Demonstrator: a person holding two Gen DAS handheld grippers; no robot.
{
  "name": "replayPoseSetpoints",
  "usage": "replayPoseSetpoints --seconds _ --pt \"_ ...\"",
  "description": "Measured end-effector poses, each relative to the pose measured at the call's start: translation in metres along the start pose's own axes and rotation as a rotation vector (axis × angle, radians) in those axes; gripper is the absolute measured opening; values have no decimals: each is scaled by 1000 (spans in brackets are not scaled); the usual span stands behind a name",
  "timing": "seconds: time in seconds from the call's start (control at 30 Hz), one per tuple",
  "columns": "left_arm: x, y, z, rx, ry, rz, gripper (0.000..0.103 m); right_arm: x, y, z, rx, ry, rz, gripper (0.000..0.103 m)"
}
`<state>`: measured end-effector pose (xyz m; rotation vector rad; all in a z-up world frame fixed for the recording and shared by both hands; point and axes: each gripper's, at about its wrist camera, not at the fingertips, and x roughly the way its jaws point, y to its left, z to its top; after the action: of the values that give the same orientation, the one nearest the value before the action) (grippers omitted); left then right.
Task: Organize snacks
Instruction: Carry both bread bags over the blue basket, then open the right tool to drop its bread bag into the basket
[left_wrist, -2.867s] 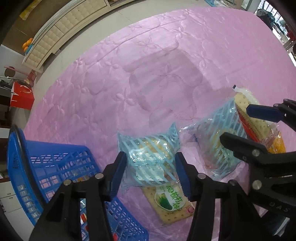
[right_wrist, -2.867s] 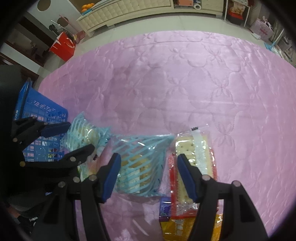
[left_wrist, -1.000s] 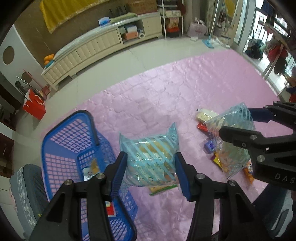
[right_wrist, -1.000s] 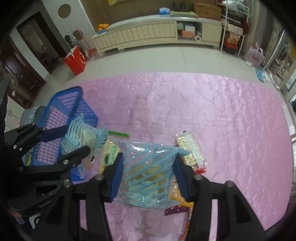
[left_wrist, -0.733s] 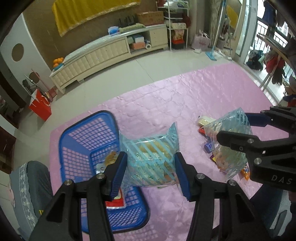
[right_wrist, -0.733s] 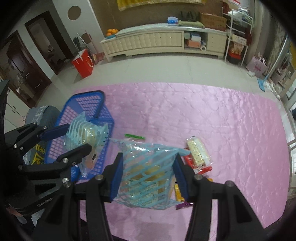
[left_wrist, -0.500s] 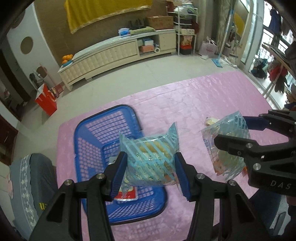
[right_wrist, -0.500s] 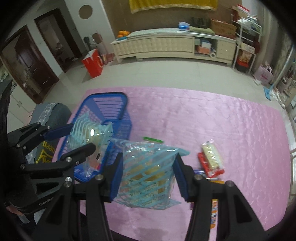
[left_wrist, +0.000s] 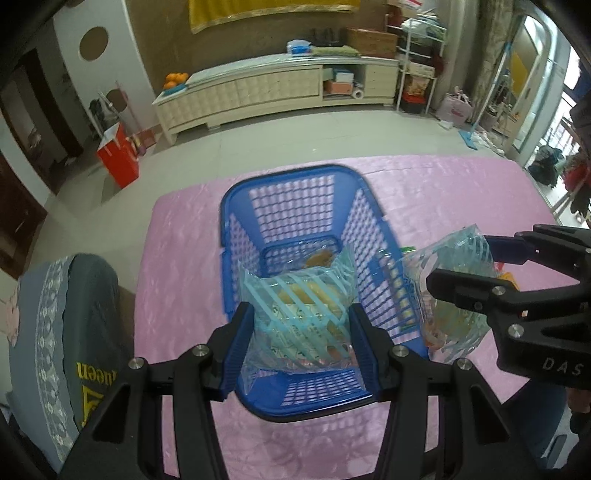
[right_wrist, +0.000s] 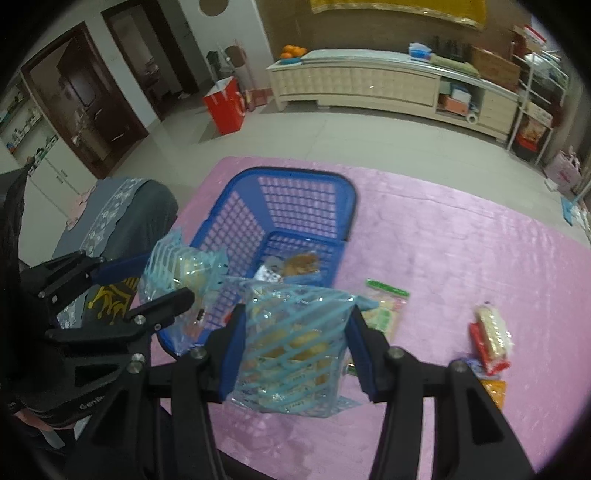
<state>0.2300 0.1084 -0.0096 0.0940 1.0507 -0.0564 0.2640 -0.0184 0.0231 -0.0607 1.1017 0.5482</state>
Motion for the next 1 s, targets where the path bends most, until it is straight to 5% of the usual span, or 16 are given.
replayPoseSetpoints --seconds 1.0 --pt "22 22 -24 -21 3 -54 50 36 31 2 -9 64 13 58"
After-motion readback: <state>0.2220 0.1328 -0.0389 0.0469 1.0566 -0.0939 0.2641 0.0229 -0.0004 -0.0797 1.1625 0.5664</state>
